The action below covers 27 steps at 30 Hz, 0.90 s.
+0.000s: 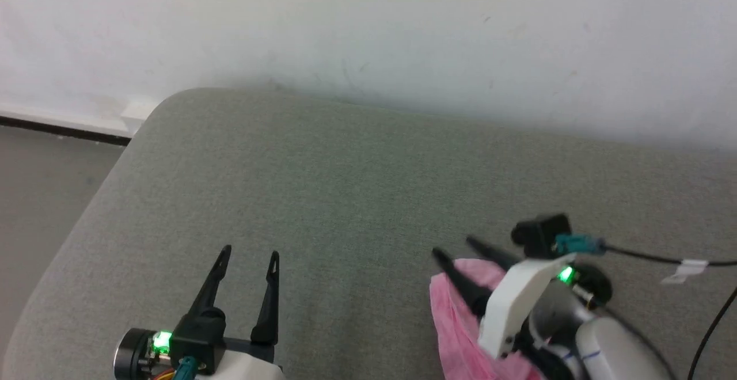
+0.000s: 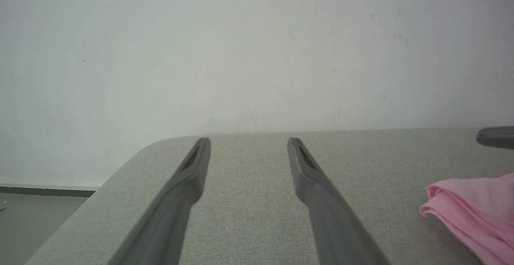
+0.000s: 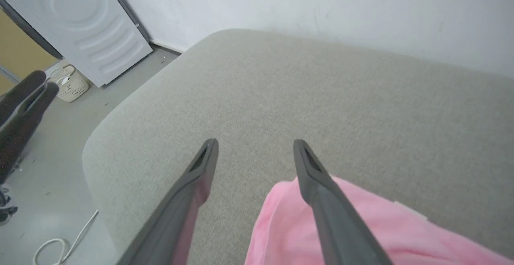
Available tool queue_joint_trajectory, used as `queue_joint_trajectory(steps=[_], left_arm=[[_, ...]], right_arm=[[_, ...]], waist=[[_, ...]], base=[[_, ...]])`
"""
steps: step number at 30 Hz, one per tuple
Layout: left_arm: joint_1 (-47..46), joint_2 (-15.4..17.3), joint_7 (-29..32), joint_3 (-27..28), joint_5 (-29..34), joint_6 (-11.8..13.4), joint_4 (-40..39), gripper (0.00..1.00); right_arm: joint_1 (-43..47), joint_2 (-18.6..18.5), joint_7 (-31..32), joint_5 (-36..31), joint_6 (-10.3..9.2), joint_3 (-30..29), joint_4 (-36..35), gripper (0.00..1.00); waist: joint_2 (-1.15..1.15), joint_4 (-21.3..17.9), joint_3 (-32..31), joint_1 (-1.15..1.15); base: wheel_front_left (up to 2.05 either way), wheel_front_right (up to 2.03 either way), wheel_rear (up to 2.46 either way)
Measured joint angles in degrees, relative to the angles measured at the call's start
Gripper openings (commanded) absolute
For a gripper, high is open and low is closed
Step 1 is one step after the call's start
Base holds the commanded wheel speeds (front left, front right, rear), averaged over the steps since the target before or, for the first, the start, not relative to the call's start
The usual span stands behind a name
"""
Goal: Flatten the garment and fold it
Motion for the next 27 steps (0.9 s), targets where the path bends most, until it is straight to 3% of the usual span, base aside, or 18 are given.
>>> queue_joint_trajectory(steps=[3,10,14,18,27], left_arm=[[0.02,-0.41,0.0,0.2,0.25,-0.05,-0.51,1.0],[0.01,-1.69,0.0,1.21,0.24,-0.42,-1.9,1.0],[0.02,-2.03,0.0,1.91,-0.04,-0.62,-2.71,1.0],[0.04,-2.25,0.0,2.31,-0.22,-1.31,-2.99,1.0],[0.43,-3.12,0.0,2.64,-0.22,-2.56,-3.09,1.0]], right_arm=[[-3.63,-2.58,-3.65,-4.87,0.0,-1.15,-1.93,1.0],[-7.44,-14.5,-15.12,-15.12,0.01,-6.01,-2.56,1.0],[-6.33,-16.58,-21.0,-17.68,0.01,-11.65,-2.58,1.0],[-1.38,-15.64,-25.32,-19.79,0.01,-17.48,-3.6,1.0],[9.53,-5.82,-32.95,-23.94,0.01,-24.47,-9.66,1.0]], waist=[[0.0,-1.1,-0.24,0.0],[0.0,-3.65,-0.37,0.0],[0.0,-4.83,-0.23,0.0],[0.0,-5.59,0.29,0.0],[0.0,-6.18,1.24,0.0]], base=[[0.0,0.0,0.0],[0.0,0.0,0.0],[0.0,0.0,0.0],[0.0,0.0,0.0],[0.0,0.0,0.0]])
